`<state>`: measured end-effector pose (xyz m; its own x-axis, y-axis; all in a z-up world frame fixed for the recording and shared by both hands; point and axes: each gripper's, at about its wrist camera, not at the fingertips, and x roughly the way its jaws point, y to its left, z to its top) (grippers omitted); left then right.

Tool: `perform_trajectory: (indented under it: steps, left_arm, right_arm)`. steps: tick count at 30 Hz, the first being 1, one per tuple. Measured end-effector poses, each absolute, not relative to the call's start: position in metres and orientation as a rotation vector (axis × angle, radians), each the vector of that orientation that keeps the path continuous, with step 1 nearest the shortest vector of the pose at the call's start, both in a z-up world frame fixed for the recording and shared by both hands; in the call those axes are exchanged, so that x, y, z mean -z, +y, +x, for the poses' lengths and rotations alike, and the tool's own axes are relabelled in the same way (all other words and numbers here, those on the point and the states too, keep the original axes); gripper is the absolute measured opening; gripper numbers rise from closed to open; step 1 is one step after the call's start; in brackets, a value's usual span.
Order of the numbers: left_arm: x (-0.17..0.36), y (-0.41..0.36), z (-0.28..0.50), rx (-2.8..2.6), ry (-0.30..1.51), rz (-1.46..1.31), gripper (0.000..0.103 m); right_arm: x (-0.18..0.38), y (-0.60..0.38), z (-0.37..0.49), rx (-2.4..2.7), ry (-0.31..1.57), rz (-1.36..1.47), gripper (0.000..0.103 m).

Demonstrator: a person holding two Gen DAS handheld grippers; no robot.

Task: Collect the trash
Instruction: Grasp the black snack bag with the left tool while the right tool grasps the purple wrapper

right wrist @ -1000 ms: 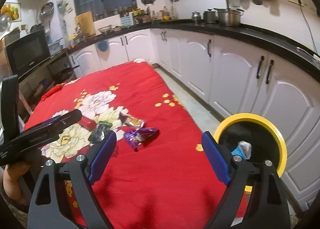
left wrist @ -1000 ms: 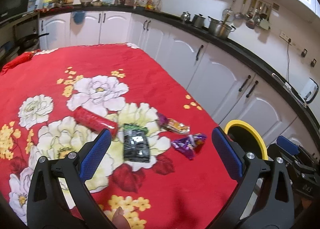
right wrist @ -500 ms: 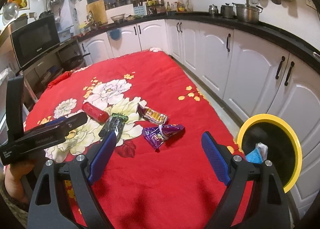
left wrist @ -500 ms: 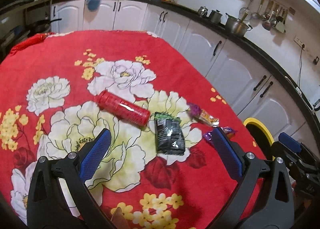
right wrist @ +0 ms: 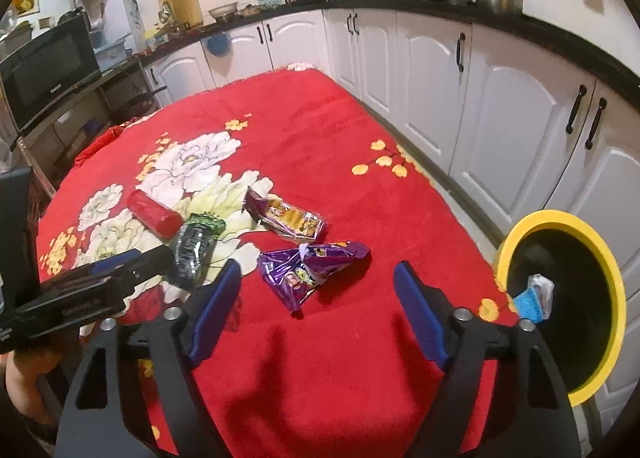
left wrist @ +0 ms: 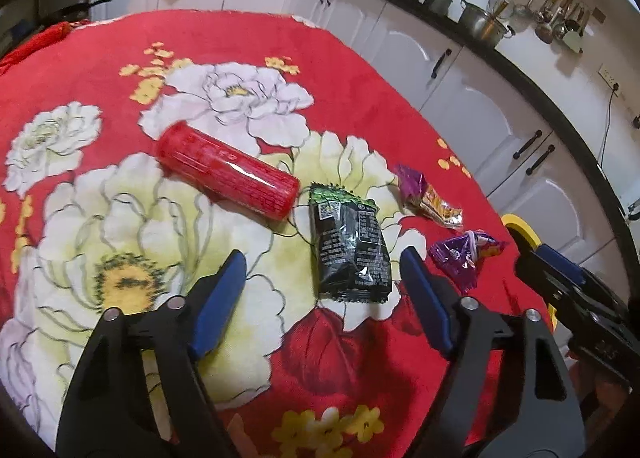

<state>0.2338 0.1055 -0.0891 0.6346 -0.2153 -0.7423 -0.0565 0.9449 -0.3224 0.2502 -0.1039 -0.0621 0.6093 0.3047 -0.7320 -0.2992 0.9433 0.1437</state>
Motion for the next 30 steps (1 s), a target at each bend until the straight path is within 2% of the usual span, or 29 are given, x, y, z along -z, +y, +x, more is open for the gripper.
perform_trajectory:
  steps: [8, 10, 13, 17, 21, 30]
  left_arm:
    - [0.097, 0.092, 0.255, 0.111, 0.917, -0.298, 0.068]
    - [0.098, 0.09, 0.259, 0.109, 0.92, -0.289, 0.067]
    - [0.1, 0.085, 0.262, 0.106, 0.921, -0.262, 0.066]
    - [0.102, 0.078, 0.263, 0.094, 0.921, -0.209, 0.056]
    - [0.103, 0.077, 0.264, 0.086, 0.922, -0.187, 0.041]
    - [0.101, 0.087, 0.256, 0.11, 0.93, -0.223, 0.029]
  right_arm:
    - [0.084, -0.106, 0.282, -0.345, 0.925, 0.101, 0.066]
    - [0.089, -0.105, 0.288, -0.348, 0.948, 0.125, 0.062]
    - [0.096, -0.106, 0.293, -0.358, 0.975, 0.158, 0.051]
    - [0.1, -0.109, 0.294, -0.364, 0.983, 0.176, 0.034]
    - [0.099, -0.111, 0.291, -0.373, 0.973, 0.165, 0.032]
    - [0.094, -0.119, 0.279, -0.381, 0.957, 0.144, 0.03]
